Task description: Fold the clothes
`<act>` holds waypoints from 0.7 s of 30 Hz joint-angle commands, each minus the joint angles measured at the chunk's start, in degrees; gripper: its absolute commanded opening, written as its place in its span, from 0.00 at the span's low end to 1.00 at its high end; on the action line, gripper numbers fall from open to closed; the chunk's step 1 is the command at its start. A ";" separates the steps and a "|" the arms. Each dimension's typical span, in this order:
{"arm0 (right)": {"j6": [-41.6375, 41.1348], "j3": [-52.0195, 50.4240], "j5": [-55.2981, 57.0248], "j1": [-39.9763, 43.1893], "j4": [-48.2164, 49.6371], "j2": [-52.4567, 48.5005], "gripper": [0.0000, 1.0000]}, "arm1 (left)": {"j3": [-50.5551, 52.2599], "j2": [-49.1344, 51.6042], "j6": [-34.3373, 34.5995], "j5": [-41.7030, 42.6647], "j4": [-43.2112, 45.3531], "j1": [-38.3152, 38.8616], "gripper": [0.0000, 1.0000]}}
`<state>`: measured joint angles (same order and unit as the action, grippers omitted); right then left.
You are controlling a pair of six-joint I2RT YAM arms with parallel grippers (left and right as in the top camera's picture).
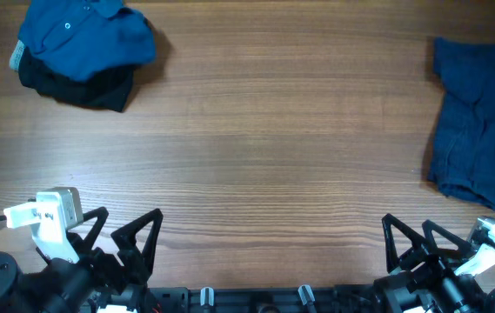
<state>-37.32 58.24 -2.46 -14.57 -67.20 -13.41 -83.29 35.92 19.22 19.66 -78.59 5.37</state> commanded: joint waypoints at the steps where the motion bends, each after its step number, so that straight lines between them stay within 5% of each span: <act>1: -0.35 0.37 1.62 0.07 0.24 0.90 1.00 | 0.26 -0.09 0.55 0.90 0.28 0.42 1.00; 21: -0.20 0.35 3.45 2.67 -1.46 0.90 1.00 | 0.26 -0.09 0.55 0.90 0.28 0.42 1.00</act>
<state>-37.32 58.24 -2.26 -14.11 -67.35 -13.41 -83.31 35.92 19.22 19.66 -78.46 5.37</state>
